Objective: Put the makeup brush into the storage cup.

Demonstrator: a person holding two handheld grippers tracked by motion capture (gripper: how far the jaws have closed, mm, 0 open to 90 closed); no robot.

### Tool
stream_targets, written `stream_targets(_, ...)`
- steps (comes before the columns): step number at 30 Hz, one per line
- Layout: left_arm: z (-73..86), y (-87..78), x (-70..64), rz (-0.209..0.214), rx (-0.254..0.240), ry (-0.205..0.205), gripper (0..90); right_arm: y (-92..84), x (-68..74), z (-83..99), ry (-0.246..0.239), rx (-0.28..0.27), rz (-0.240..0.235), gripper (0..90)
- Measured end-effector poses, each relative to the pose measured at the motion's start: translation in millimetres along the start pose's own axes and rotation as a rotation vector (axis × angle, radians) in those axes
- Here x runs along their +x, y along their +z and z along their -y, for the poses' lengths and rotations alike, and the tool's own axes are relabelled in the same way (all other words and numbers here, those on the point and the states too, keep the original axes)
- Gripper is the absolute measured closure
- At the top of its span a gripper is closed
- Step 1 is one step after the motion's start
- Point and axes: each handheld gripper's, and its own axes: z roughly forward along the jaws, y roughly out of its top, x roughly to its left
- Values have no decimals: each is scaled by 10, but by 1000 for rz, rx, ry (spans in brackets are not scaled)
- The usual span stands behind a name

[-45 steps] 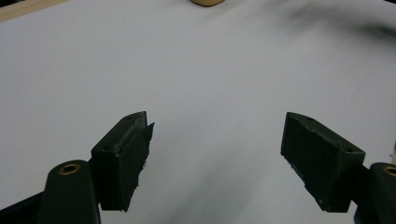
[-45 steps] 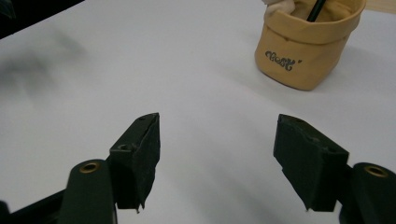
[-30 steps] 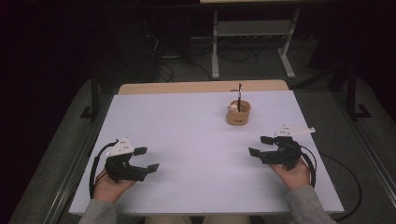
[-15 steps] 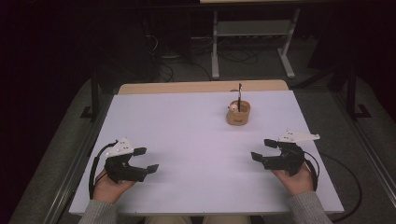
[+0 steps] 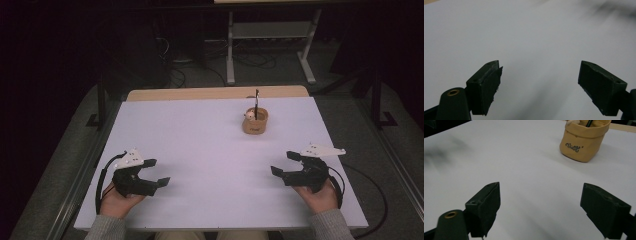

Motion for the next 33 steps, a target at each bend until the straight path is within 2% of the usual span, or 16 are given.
stream_targets(13, 61, 37, -23, 8, 23, 3, 176, -47, 58, 20, -19, -19, 16, 146)
stream_targets(33, 98, 67, -21, 9, 39, -5, 177, -22, 84, 14, -30, -27, 11, 147)
